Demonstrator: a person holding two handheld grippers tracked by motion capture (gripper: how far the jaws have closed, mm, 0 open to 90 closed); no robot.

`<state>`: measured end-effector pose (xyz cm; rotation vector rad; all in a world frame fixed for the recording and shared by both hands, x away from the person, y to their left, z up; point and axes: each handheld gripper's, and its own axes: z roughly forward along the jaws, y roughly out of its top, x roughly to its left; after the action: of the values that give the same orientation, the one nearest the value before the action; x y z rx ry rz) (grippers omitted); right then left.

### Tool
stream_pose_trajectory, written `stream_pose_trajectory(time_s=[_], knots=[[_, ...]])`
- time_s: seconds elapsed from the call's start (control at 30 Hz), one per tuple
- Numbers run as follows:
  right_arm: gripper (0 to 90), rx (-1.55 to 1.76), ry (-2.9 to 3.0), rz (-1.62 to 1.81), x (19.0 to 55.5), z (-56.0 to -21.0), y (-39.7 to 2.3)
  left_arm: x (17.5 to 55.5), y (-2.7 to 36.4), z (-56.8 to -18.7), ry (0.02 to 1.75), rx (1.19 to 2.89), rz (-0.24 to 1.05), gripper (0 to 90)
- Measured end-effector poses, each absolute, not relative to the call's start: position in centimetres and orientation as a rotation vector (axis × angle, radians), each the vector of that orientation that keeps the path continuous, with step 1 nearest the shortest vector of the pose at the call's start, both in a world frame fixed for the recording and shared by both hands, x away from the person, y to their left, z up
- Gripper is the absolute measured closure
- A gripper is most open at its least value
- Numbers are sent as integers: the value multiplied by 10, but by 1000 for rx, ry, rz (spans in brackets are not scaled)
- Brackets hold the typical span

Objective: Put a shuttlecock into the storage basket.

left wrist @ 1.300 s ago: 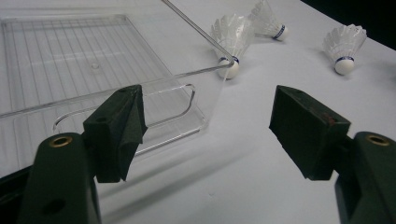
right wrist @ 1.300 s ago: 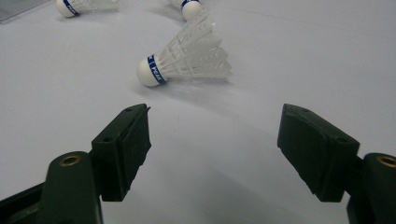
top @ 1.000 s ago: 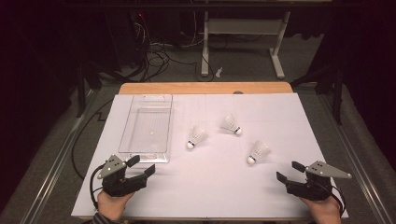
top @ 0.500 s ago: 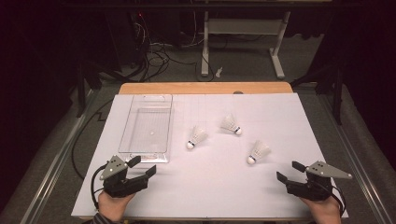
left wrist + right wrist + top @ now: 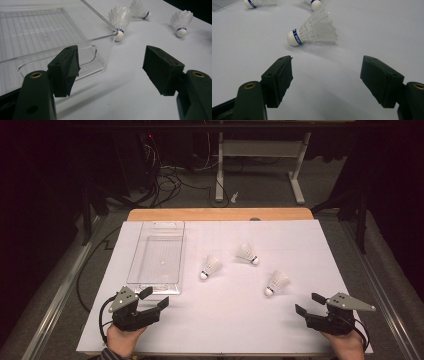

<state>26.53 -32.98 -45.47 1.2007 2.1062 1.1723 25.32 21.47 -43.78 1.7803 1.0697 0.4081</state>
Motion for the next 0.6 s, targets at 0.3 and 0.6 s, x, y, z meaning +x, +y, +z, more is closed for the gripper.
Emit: stream_pose_trajectory(time_s=[0.3,0.6], knots=[[264,1205,2108,1165,266,-455,-330,254,212,-436,1058,1781,403,304],[265,1205,2111,1162,266,-455,-329,257,206,-431,1038,1783,393,306]])
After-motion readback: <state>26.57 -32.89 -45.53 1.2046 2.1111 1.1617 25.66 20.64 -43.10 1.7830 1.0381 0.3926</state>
